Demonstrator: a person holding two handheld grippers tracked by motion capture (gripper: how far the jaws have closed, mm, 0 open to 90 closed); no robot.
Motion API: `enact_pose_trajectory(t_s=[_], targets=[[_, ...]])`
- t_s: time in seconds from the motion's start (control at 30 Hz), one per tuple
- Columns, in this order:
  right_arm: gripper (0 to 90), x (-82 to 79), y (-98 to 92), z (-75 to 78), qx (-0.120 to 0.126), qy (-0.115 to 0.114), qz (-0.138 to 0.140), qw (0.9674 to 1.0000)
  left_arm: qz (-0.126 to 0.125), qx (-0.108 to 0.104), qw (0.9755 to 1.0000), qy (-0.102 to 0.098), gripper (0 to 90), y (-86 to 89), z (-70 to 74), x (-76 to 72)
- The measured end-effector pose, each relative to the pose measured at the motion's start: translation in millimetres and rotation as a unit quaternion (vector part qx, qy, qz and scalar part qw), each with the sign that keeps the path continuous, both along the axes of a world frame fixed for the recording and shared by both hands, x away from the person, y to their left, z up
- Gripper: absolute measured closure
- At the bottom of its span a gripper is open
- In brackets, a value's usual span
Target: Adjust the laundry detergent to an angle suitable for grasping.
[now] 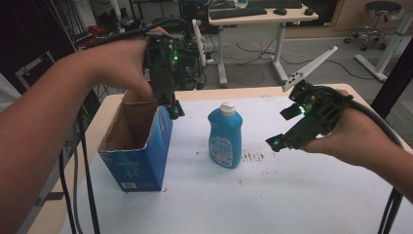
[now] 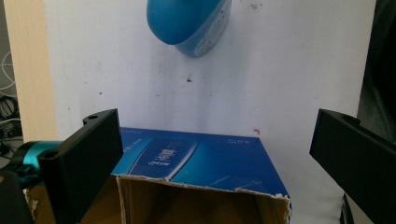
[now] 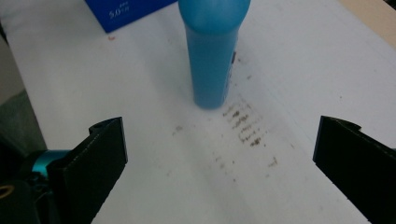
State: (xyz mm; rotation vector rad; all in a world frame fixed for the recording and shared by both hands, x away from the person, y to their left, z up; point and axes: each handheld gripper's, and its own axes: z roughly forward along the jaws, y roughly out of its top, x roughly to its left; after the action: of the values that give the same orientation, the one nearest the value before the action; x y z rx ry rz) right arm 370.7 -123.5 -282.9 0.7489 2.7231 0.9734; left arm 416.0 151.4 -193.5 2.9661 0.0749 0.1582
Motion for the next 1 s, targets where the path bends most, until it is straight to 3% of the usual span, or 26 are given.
enact_pose_trajectory(t_s=[0.4,0.5,1.0], targets=[[2.0,11.6,36.7,-28.9,0.04,-0.031,-0.037,0.9981,-0.004,0.006,1.0,0.002,2.5,-2.2,-2.7,-0.8],[2.0,16.7,43.8,-33.6,0.053,-0.026,-0.04,0.9974,-0.003,0.007,1.0,0.004,2.5,-1.8,-3.2,-0.8],[2.0,34.9,75.3,-59.7,0.071,-0.041,-0.047,0.9955,0.004,0.008,0.9999,0.005,2.5,3.8,-5.7,-1.1]])
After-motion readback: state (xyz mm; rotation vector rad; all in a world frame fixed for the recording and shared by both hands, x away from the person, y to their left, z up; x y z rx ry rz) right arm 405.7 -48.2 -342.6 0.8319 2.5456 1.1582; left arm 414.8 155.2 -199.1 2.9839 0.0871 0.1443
